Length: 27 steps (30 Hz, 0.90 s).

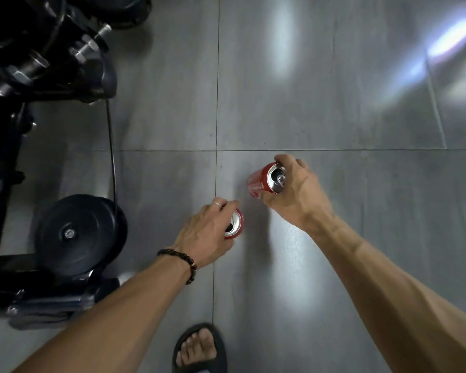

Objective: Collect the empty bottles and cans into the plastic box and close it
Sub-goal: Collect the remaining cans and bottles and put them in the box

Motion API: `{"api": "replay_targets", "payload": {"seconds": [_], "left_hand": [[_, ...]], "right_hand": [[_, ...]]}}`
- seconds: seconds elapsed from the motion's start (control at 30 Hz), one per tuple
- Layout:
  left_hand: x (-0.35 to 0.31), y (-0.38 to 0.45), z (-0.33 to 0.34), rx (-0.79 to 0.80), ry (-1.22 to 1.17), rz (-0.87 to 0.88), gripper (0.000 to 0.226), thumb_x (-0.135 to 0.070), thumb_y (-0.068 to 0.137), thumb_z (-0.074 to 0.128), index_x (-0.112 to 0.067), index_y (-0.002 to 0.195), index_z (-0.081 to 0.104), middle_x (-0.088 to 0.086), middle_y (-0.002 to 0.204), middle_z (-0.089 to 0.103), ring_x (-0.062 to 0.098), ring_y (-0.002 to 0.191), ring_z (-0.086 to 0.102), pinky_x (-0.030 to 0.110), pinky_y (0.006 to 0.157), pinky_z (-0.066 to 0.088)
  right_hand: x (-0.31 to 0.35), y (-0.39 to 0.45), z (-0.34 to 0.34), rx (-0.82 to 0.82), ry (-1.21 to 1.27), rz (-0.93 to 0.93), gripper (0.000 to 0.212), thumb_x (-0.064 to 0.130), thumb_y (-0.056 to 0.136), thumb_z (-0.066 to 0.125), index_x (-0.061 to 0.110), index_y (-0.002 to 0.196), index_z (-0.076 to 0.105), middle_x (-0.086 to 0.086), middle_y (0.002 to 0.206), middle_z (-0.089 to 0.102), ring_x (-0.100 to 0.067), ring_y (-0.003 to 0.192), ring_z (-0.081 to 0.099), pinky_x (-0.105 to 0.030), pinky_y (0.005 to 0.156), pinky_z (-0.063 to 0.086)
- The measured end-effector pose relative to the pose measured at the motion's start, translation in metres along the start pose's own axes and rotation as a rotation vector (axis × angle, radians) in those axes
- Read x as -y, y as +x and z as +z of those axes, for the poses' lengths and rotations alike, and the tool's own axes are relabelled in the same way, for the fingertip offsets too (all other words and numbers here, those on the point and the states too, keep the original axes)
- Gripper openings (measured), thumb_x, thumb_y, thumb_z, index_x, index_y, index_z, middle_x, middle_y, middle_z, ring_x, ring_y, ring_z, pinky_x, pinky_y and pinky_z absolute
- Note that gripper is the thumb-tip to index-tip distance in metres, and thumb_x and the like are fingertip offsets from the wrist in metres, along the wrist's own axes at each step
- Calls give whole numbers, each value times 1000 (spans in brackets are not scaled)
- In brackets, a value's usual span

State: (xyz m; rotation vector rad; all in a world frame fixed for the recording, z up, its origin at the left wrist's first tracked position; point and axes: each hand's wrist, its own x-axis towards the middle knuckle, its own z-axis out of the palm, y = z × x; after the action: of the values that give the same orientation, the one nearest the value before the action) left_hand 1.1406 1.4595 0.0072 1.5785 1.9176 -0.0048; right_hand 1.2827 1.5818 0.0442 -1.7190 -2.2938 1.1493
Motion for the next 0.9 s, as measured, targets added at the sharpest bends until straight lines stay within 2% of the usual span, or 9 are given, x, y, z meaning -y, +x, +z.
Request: {"api": "replay_targets", "payload": {"seconds": [0.2, 0.3, 0.4, 0.5, 0.63, 0.9], "left_hand": [[-39, -75, -58, 2, -51, -28, 66, -32, 78, 69, -29, 134, 34, -3, 132, 43, 25, 110, 54, 39, 86, 50], [-74, -128, -98, -21, -83, -74, 68, -34, 76, 69, -31, 134, 33, -4, 132, 43, 23, 111, 54, 38, 88, 50], [-111, -188, -135, -58, -77, -101, 71, -36, 75, 69, -32, 135, 31, -6, 135, 41, 20, 114, 52, 35, 90, 49], [-143, -249, -169, -78, -100, -128, 75, -37, 76, 68, -31, 139, 29, -5, 138, 40, 20, 120, 48, 35, 97, 44], [-179, -336, -213, -143, -198, -209, 75, -40, 75, 70, -33, 137, 29, -6, 137, 41, 19, 121, 49, 37, 99, 44], [-202, -517, -289, -347, -365, -343, 77, -50, 74, 68, -32, 139, 30, -4, 138, 43, 21, 123, 49, 40, 102, 44]], "right_hand": [[39, -54, -61, -5, 2, -31, 68, 35, 79, 75, 19, 137, 43, -5, 123, 50, -21, 106, 56, -21, 83, 43], [71, -98, -105, -16, -6, -73, 62, 33, 82, 71, 18, 136, 44, -3, 122, 49, -18, 104, 53, -14, 75, 36], [104, -147, -152, 2, -34, -133, 61, 34, 82, 70, 19, 135, 44, -3, 122, 49, -16, 97, 51, -20, 77, 39], [140, -196, -195, 34, -66, -219, 62, 35, 82, 70, 18, 136, 43, -4, 123, 49, -10, 88, 45, -19, 77, 38], [193, -265, -245, 85, -113, -323, 65, 37, 81, 71, 18, 136, 43, -5, 121, 51, -22, 100, 57, -27, 83, 47], [319, -388, -282, 210, -235, -514, 67, 34, 78, 74, 17, 134, 42, -8, 120, 51, -27, 107, 57, -36, 91, 50]]}}
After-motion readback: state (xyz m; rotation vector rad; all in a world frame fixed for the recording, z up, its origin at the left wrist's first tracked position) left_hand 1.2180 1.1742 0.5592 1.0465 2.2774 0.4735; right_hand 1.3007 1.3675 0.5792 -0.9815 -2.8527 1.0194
